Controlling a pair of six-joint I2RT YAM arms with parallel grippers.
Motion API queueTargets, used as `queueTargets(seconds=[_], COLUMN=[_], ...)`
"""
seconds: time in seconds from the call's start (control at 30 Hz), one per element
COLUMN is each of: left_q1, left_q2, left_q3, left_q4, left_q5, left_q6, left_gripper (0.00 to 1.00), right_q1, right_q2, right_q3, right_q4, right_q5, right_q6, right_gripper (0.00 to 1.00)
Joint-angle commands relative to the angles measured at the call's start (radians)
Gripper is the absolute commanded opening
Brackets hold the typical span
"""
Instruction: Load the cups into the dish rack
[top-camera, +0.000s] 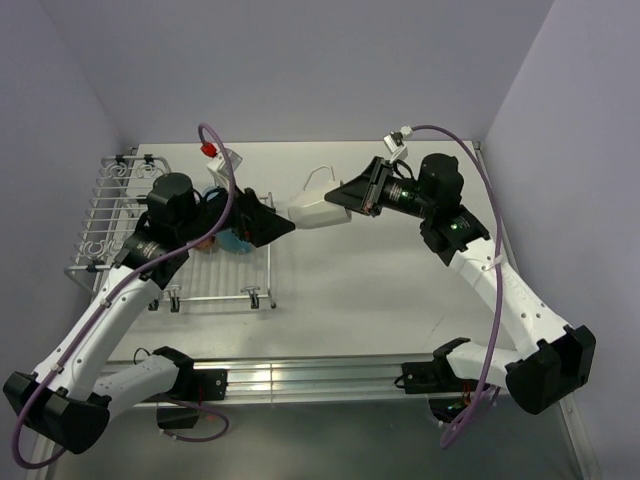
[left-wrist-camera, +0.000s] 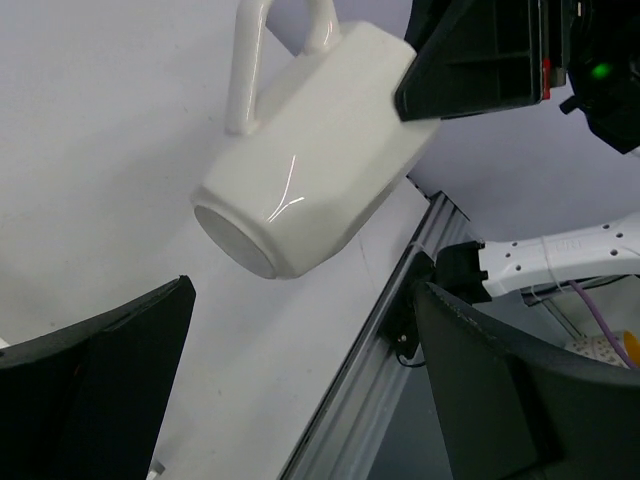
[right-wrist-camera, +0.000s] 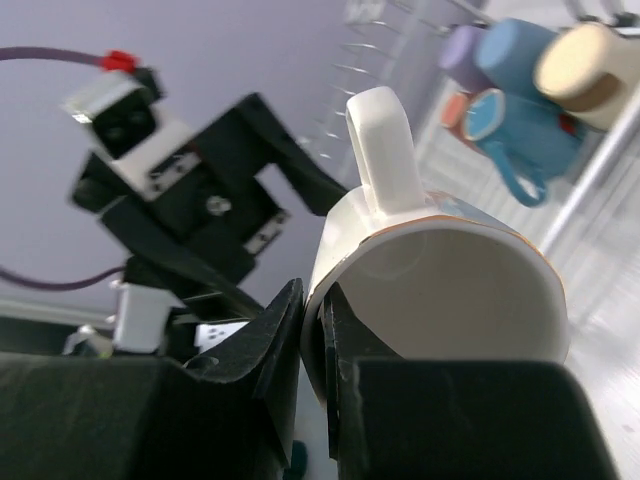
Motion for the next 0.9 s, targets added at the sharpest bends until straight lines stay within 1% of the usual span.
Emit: queueTargets(seconds=[0.0, 0.03, 0.1, 0.2, 0.3, 0.53, 0.7, 0.83, 0.87], left_q1=[0.005, 0.005, 0.005, 0.005, 0.005, 0.005, 0.005, 0.005, 0.005], left_q2=[0.017, 0.028, 0.032, 0.034, 0.040, 0.051, 0.060, 0.063, 0.062], left_q3=[0.002, 0.004, 0.001, -0.004, 0.001, -0.013, -0.027, -0.045, -0.053], left_q4=[0.099, 0.104, 0.128, 0.170, 0.199, 0.311, 0.355, 0.401, 0.406], left_q5=[0.102, 0.108, 0.117, 0.140, 0.147, 0.188, 0.203, 0.226, 0.226], left_q6=[-0.025, -0.030, -0.041, -0.068, -0.082, -0.146, -0.182, -0.223, -0.226], left_gripper=[0.99, 0.99, 0.99, 0.99, 0.99, 0.99, 0.99, 0.97, 0.95], right_q1=[-0.014, -0.013, -0.013, -0.013, -0.013, -0.011, -0.009, -0.011, -0.008], right_q2=[-0.031, -0.025, -0.012, -0.009, -0.002, 0.027, 0.052, 0.075, 0.078], right_q3=[-0.021, -0.026, -0.041, -0.061, -0.087, -0.112, -0.121, -0.124, -0.124], right_q4=[0.365, 0.437, 0.521, 0.566, 0.696, 0.806, 0.879, 0.901, 0.907], right_q5=[-0.146, -0.163, -0.179, -0.186, -0.202, -0.221, -0.222, -0.215, -0.213], right_q6=[0.201, 0.224, 0.285, 0.325, 0.401, 0.483, 0.533, 0.536, 0.539], right_gripper=[0.00, 0.00, 0.00, 0.00, 0.00, 0.00, 0.00, 0.00, 0.00])
